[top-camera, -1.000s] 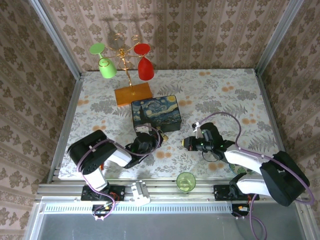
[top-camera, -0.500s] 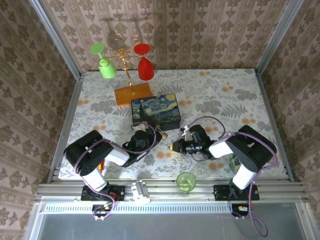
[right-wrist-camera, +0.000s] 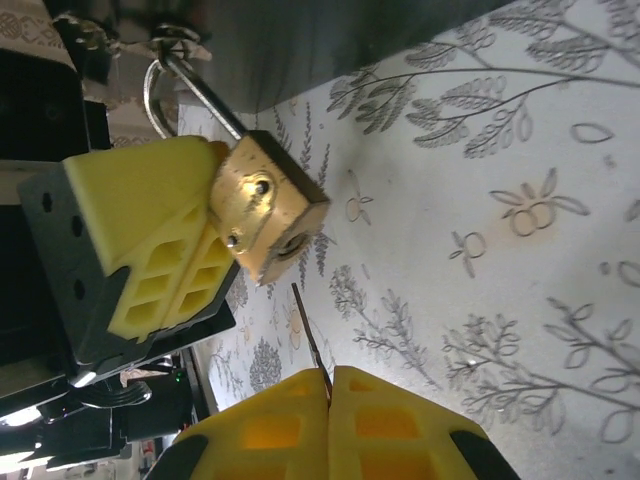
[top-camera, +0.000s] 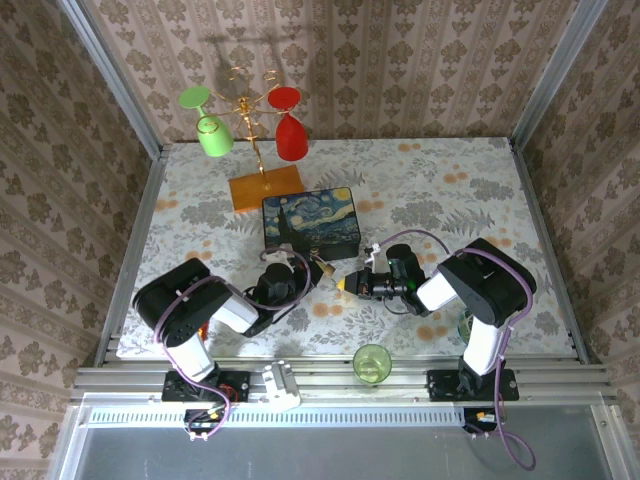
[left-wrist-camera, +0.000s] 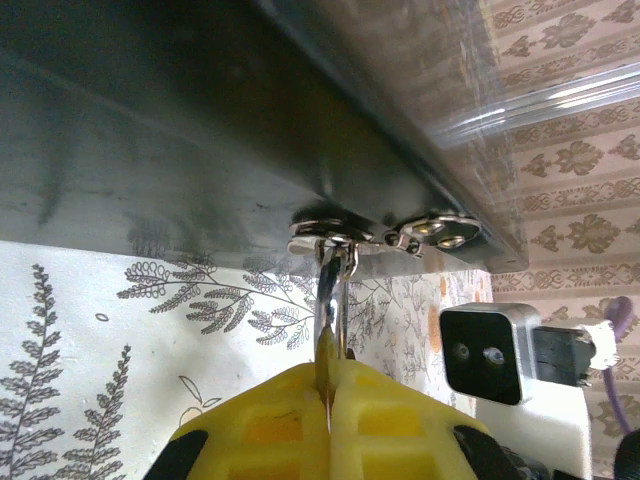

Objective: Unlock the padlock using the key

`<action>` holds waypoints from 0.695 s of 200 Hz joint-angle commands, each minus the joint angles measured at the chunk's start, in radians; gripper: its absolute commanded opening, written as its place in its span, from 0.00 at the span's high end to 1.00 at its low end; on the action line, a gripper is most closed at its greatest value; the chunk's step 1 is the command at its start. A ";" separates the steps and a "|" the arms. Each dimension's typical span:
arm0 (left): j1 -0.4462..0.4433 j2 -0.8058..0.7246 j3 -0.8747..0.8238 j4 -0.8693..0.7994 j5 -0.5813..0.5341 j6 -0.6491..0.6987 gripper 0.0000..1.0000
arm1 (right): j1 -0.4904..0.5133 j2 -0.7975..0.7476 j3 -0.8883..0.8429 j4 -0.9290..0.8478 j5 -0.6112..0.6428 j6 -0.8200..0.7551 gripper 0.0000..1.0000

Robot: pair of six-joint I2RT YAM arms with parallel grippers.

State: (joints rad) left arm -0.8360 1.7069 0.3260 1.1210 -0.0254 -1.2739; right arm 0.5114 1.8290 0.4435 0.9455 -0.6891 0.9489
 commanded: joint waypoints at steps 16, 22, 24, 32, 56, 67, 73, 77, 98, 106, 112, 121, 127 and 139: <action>0.008 0.046 -0.020 0.094 0.005 -0.054 1.00 | -0.020 0.043 0.013 0.121 -0.044 0.050 1.00; 0.008 0.048 -0.021 0.094 0.006 -0.056 1.00 | -0.022 0.047 0.010 0.149 -0.050 0.062 1.00; 0.008 0.048 -0.022 0.095 0.006 -0.055 1.00 | -0.023 0.049 0.008 0.156 -0.052 0.067 1.00; 0.008 0.043 -0.024 0.092 0.002 -0.053 1.00 | -0.029 0.060 0.004 0.177 -0.059 0.082 1.00; 0.009 0.025 -0.030 0.073 -0.008 -0.050 1.00 | -0.048 0.080 -0.014 0.216 -0.066 0.099 1.00; 0.009 0.023 -0.028 0.071 -0.006 -0.048 1.00 | -0.054 0.099 -0.013 0.248 -0.080 0.120 1.00; 0.009 0.024 -0.027 0.072 -0.005 -0.048 1.00 | -0.056 0.106 -0.008 0.251 -0.086 0.125 1.00; 0.009 0.025 -0.026 0.073 -0.004 -0.049 1.00 | -0.056 0.110 -0.003 0.247 -0.090 0.127 1.00; 0.009 0.022 -0.025 0.071 -0.004 -0.049 1.00 | -0.051 0.105 0.009 0.206 -0.087 0.110 1.00; 0.009 0.020 -0.025 0.069 -0.004 -0.049 1.00 | -0.051 0.100 0.010 0.198 -0.088 0.103 1.00; 0.009 0.019 -0.024 0.068 -0.002 -0.049 1.00 | -0.051 0.098 0.009 0.192 -0.088 0.100 1.00; 0.009 0.016 -0.022 0.063 -0.002 -0.048 1.00 | -0.051 0.094 0.011 0.186 -0.085 0.099 1.00; 0.009 0.014 -0.020 0.057 0.000 -0.046 1.00 | -0.051 0.095 0.013 0.184 -0.086 0.097 1.00; 0.008 0.011 -0.019 0.053 -0.002 -0.047 1.00 | -0.051 0.099 0.020 0.189 -0.089 0.098 1.00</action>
State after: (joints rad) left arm -0.8341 1.7363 0.3115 1.1782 -0.0257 -1.3098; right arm 0.4606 1.9259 0.4419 1.1217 -0.7498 1.0519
